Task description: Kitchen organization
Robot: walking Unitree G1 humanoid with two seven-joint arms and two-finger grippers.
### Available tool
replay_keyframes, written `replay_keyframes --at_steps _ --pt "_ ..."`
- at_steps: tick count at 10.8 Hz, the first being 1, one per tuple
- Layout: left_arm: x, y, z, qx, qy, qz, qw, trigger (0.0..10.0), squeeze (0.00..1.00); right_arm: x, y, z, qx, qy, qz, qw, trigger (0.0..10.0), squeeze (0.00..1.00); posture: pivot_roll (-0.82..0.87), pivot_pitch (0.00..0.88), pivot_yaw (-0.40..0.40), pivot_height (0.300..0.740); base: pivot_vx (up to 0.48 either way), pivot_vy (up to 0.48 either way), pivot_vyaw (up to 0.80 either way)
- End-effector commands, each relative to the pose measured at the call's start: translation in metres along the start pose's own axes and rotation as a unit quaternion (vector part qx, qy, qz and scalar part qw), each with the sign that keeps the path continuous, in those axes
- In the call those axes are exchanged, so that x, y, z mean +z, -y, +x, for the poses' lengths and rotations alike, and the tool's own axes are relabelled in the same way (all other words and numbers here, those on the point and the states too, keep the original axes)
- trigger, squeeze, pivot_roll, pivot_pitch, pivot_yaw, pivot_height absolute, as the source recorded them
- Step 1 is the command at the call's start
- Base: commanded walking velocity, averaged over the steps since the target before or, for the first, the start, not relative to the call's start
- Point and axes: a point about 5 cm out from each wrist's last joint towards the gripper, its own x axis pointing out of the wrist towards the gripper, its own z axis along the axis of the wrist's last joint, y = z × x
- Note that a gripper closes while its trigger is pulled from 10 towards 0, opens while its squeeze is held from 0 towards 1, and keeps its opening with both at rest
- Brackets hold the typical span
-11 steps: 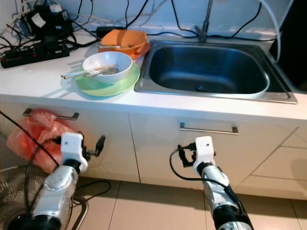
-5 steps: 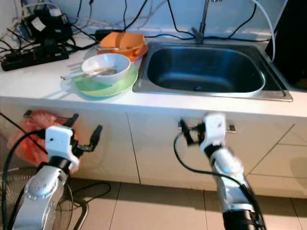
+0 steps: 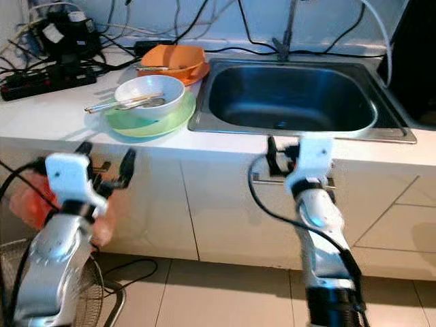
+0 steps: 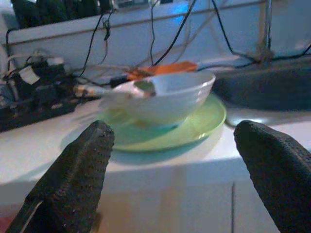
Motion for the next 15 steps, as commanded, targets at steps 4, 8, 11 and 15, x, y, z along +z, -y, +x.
replay_keyframes --at_steps 4,8,11,15 --pt "0.009 0.011 0.01 0.008 0.004 -0.03 0.999 10.0 0.0 0.007 -0.022 -0.008 0.053 -0.014 -0.005 0.998 10.0 0.0 0.01 0.0 0.008 0.74 0.0 -0.182 0.0" --pt "0.005 0.01 0.007 0.015 -0.009 -0.035 0.999 10.0 0.0 0.009 -0.021 -0.009 0.059 -0.018 0.006 0.998 10.0 0.0 0.01 0.0 -0.003 0.74 0.0 -0.455 0.0" --pt "0.008 0.008 0.008 0.022 -0.001 -0.053 0.998 10.0 0.0 0.012 -0.023 -0.009 0.073 -0.013 0.003 0.997 10.0 0.0 0.01 0.0 -0.013 0.74 0.0 0.0 0.0" --pt "0.009 0.007 0.008 0.021 0.001 -0.055 0.998 10.0 0.0 0.015 -0.025 -0.008 0.081 -0.002 -0.006 0.997 10.0 0.0 0.02 0.0 -0.01 0.74 0.0 0.0 0.4"
